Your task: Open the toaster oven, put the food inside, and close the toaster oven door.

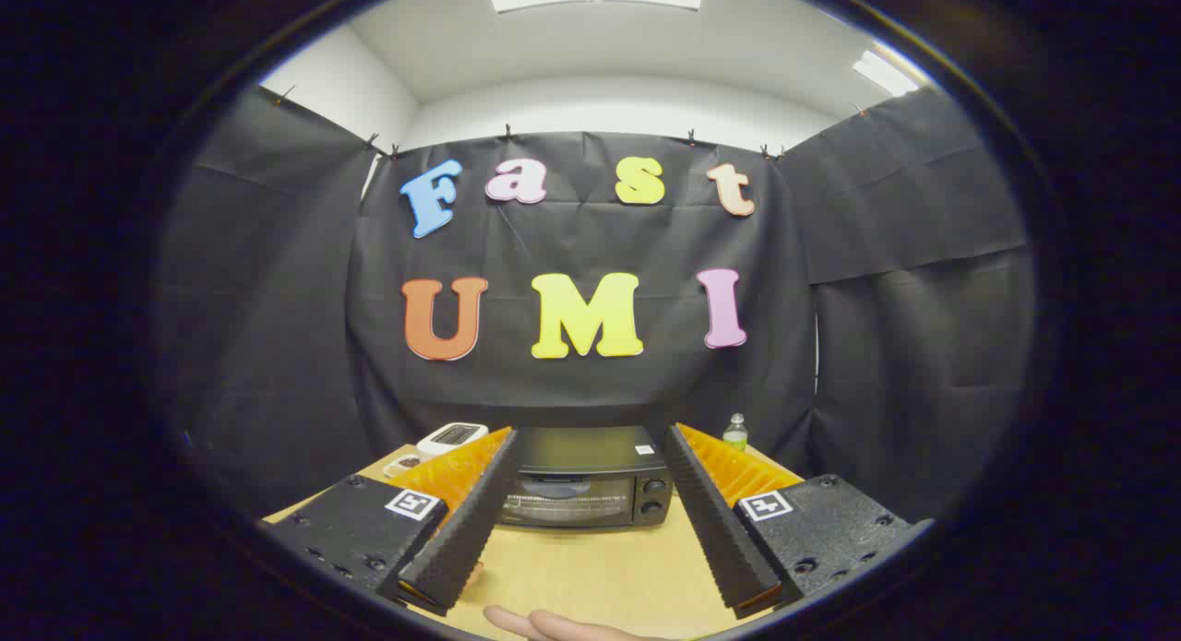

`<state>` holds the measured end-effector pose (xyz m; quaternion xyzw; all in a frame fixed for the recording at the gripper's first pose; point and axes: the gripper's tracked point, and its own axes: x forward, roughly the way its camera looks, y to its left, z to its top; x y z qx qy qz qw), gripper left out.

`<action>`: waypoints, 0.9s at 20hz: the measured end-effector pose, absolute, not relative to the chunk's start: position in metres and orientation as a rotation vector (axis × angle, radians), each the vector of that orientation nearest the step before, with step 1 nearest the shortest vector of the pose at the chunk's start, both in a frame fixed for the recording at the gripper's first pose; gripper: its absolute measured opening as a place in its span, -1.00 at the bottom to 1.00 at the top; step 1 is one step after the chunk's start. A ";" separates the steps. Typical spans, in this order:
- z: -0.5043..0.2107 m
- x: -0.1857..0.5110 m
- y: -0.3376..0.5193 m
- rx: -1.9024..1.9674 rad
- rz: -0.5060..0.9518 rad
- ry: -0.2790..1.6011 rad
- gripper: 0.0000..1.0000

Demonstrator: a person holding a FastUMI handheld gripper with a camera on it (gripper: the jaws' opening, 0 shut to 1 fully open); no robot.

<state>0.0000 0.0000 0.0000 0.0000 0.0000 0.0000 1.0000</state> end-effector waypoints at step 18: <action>-0.010 0.019 0.004 -0.005 -0.019 -0.005 1.00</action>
